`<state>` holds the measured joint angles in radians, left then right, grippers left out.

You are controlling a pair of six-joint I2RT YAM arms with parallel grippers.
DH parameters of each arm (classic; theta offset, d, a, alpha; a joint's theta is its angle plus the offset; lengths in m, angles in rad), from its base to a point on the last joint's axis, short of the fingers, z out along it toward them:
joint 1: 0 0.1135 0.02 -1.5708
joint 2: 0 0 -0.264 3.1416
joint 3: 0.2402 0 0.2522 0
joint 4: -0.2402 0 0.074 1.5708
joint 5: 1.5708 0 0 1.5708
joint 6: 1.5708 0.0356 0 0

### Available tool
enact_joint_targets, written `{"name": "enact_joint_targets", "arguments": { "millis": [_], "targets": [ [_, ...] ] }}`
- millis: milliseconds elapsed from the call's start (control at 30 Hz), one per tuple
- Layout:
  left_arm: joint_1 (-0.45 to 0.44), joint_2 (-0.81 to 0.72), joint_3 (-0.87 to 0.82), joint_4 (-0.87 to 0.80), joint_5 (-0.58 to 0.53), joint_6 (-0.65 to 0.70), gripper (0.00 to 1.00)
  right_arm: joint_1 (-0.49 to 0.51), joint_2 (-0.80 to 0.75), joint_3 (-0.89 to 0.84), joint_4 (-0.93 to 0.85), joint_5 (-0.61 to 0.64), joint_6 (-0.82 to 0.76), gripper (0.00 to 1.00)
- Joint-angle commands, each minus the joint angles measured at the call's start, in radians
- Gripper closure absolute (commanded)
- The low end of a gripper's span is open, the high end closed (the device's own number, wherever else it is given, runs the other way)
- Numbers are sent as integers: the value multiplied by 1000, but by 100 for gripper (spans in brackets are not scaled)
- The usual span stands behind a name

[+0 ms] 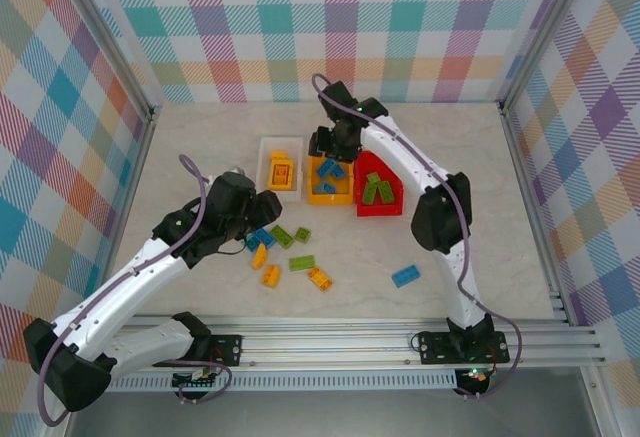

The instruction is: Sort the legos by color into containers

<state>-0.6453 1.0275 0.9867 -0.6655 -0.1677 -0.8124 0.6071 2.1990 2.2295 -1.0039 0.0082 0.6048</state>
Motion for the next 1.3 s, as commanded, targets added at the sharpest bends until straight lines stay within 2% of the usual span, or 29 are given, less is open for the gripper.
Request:
{"name": "enact_joint_targets", "arguments": {
  "millis": [0,200,467,600,700,800,967,1133,1267],
  "targets": [
    [3,2,-23,-45,29,-26,38,36,-160,-42,14,33,-30,45],
    [3,-13,-17,-108,3,-37,43,103,-426,-257,96,106,-50,48],
    [-18,39,-43,-130,81,-80,46,259,-829,-742,209,206,-90,47],
    [-134,105,-72,-131,57,-232,43,344,-983,-950,191,208,-70,45],
    [-282,171,-103,-63,12,-429,41,425,-1111,-1099,205,191,-78,43],
    [-396,278,-125,31,-10,-612,37,479,-1234,-1246,240,73,-99,36],
    [-433,422,-152,180,19,-749,32,513,-1385,-1349,248,-69,-49,25],
    [-432,529,-111,204,15,-769,29,514,-1491,-1363,222,-34,-3,22],
    [-432,595,-103,227,36,-783,34,514,-1483,-1357,227,-22,5,22]
  ]
}}
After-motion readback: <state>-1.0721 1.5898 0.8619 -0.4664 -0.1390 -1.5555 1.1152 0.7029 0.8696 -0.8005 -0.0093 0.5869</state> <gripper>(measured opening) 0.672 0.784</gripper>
